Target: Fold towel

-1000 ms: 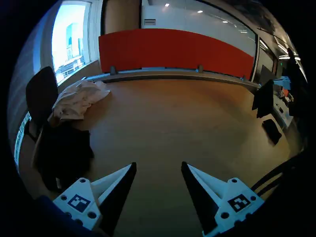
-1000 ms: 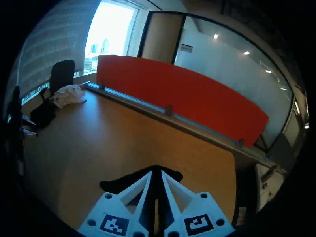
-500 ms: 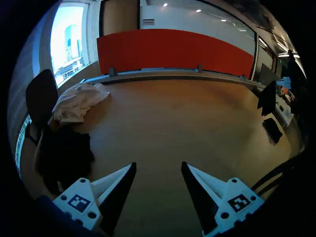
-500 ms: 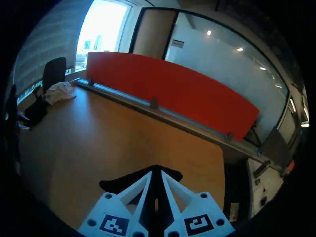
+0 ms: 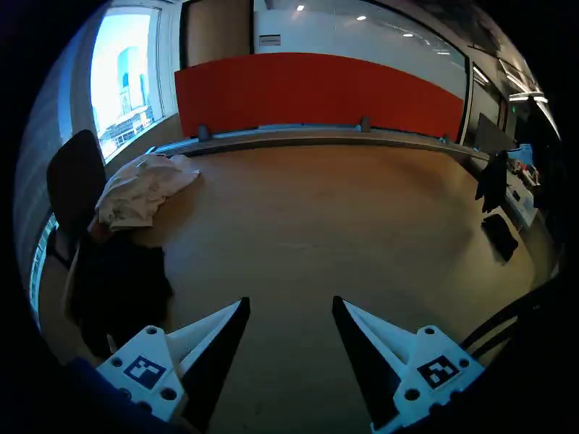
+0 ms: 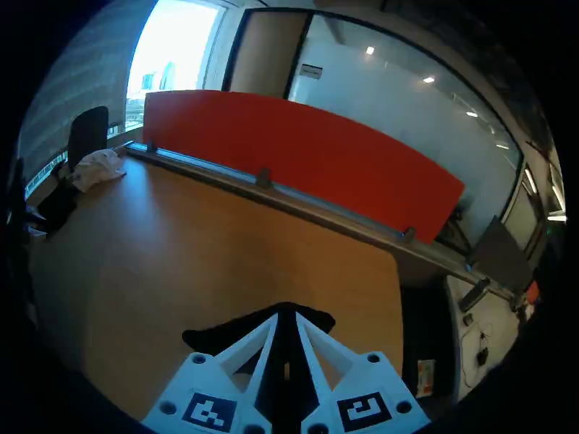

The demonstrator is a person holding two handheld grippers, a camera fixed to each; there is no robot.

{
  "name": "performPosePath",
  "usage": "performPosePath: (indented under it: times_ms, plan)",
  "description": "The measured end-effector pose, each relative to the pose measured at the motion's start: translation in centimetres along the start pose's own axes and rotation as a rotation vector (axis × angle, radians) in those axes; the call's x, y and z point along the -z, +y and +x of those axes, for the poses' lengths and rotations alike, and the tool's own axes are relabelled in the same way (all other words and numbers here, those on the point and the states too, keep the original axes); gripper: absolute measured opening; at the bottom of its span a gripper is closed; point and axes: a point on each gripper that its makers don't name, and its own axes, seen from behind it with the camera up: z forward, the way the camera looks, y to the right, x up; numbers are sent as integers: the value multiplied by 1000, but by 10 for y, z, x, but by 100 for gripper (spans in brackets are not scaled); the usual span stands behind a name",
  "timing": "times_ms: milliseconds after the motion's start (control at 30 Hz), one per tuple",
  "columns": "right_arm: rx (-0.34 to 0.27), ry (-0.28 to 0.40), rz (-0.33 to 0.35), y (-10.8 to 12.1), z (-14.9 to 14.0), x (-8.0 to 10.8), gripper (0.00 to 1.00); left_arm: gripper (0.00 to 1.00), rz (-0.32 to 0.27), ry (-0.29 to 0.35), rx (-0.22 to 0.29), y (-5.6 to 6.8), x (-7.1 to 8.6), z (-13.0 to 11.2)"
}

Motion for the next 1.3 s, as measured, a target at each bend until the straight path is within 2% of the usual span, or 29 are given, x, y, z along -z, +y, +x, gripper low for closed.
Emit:
performPosePath:
  times_ms: [533,967,1300]
  plan:
    - [-36,-46,-11,8,-35,-1,5,84,3,-9,-7,6,1,-2]
    - [-80,-83,-46,16,-70,17,5,84,-10,-9,-19,15,-3,1]
    - [-107,-141,-79,22,-112,33,5,84,-10,-10,-23,14,-2,1]
